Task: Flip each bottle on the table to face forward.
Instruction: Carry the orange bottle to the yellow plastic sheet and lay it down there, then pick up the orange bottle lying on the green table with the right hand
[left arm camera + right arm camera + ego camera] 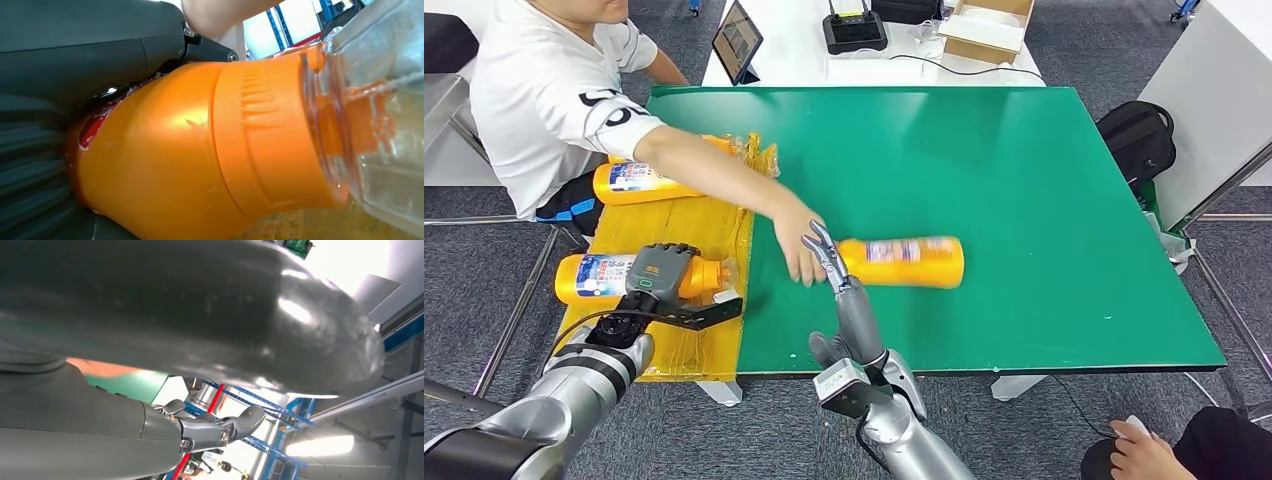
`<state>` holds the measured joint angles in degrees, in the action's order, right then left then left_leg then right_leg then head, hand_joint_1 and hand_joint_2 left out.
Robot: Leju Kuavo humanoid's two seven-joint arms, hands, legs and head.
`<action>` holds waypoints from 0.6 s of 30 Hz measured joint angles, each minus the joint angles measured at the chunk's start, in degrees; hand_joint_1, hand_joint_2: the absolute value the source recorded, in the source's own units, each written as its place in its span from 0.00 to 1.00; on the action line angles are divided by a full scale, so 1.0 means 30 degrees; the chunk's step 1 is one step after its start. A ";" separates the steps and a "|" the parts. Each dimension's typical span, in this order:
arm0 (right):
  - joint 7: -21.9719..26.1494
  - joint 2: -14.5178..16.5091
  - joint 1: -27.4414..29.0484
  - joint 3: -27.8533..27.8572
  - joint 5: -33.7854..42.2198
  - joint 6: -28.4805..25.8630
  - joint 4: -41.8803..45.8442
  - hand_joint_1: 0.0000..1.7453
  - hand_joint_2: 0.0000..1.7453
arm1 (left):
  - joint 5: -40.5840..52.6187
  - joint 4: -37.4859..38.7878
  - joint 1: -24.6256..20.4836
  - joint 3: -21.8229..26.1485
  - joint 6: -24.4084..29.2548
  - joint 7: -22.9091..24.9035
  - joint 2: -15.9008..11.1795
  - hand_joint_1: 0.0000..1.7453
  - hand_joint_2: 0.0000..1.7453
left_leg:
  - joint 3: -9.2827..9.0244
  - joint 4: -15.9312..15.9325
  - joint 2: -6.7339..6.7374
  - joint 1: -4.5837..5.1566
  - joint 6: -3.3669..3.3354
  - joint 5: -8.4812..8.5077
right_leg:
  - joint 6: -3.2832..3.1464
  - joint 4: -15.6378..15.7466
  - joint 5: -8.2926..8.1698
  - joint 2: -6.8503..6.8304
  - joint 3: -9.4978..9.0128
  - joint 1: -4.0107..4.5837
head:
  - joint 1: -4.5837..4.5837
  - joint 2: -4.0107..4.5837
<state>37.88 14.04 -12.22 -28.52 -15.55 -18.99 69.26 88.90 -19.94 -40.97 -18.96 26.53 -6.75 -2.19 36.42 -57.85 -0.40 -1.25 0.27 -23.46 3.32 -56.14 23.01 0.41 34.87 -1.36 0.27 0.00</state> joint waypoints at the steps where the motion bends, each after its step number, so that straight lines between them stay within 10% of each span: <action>1: -0.0016 0.0002 0.0030 0.0000 0.0013 0.0068 0.0000 0.00 0.00 | -0.0148 0.0038 -0.0048 0.0011 -0.0414 -0.0084 -0.0004 0.82 1.00 | -0.0005 0.0000 -0.0006 0.0000 0.0000 0.0000 | 0.0000 0.0000 0.0000 -0.0001 -0.0008 0.0000 | 0.0000 0.0000; 4: -0.0058 0.0005 0.0153 -0.0002 0.0020 0.0224 0.0000 0.00 0.00 | -0.0829 0.0138 -0.0126 0.0162 -0.1296 -0.0311 -0.0018 0.07 1.00 | -0.0030 0.0003 -0.0021 0.0000 0.0002 -0.0003 | 0.0000 0.0000 0.0001 -0.0002 -0.0027 0.0000 | -0.0002 0.0000; 5: -0.0075 0.0005 0.0188 -0.0002 0.0007 0.0259 0.0000 0.00 0.00 | -0.1161 0.0164 -0.0127 0.0284 -0.1502 -0.0397 -0.0018 0.00 1.00 | -0.0038 0.0004 -0.0022 0.0000 0.0003 -0.0005 | -0.0001 0.0000 0.0002 -0.0001 -0.0031 0.0000 | -0.0005 0.0000; 18: -0.0169 0.0005 0.0395 0.0005 -0.0049 0.0377 0.0000 0.00 0.00 | -0.2821 0.0184 -0.0130 0.1996 -0.2377 -0.0945 0.0098 0.00 1.00 | -0.0087 0.0005 -0.0021 0.0001 0.0005 -0.0006 | -0.0003 0.0001 0.0004 0.0000 -0.0081 0.0000 | -0.0002 0.0000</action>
<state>37.37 14.05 -11.03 -28.50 -15.69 -17.86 69.26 80.43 -19.39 -41.36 -12.97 19.40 -9.59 -1.90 36.16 -57.84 -0.47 -1.25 0.28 -23.48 3.32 -56.14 23.02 0.41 34.63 -1.36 0.27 0.00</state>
